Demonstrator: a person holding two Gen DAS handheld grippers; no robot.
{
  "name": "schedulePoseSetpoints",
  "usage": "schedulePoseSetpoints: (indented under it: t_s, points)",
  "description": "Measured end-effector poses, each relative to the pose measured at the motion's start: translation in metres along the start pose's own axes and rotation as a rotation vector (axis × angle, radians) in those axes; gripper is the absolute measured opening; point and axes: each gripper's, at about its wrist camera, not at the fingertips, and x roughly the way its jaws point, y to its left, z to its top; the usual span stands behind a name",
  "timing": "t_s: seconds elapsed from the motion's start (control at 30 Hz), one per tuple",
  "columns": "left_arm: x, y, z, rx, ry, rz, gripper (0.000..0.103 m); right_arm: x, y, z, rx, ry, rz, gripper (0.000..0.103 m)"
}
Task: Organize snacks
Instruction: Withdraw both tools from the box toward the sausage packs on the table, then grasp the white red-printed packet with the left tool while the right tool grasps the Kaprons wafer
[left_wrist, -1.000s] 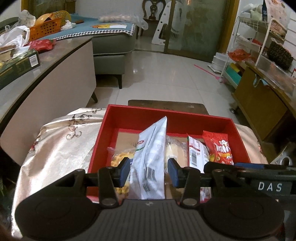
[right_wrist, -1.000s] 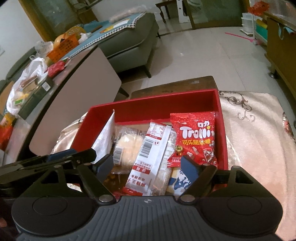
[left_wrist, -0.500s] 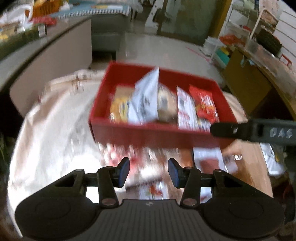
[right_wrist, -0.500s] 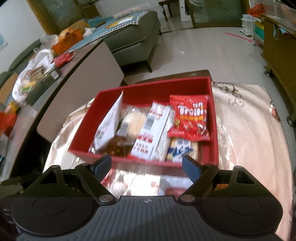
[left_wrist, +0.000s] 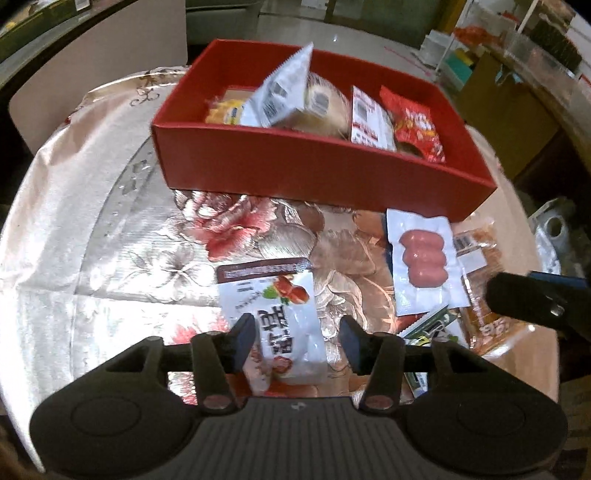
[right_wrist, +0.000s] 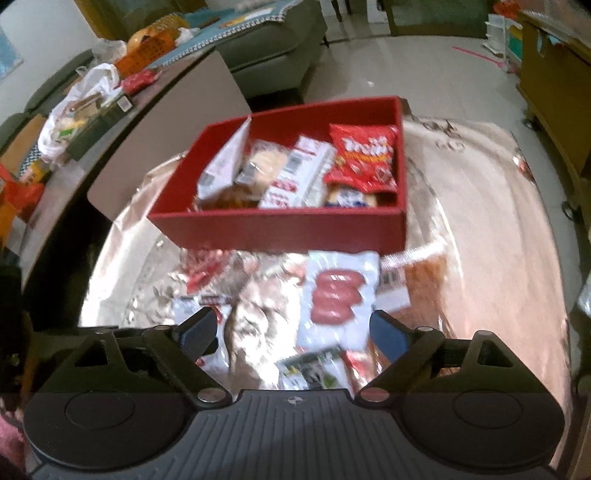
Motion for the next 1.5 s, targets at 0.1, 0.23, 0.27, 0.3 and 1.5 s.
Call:
schedulePoseSetpoints:
  t_s: [0.1,0.23,0.27,0.3,1.5]
  points:
    - [0.011,-0.007,-0.001,0.027,0.008,0.057,0.047,-0.006,-0.011,-0.005,0.024,-0.002,-0.005,0.094]
    - [0.013,-0.010,-0.004,0.048,-0.011,0.085,0.045,-0.025,-0.026,-0.004,0.069,-0.043,-0.001,0.097]
    - [0.012,-0.009,-0.005,0.057,-0.015,0.093,0.037,-0.028,-0.031,-0.005,0.082,-0.044,0.000,0.100]
    - [0.011,-0.008,-0.007,0.067,-0.017,0.097,0.037,-0.029,-0.033,-0.006,0.091,-0.042,-0.001,0.101]
    - [-0.004,0.024,-0.043,0.136,0.008,0.109,0.047,0.059,0.056,-0.075,-0.288,0.131,-0.204,0.103]
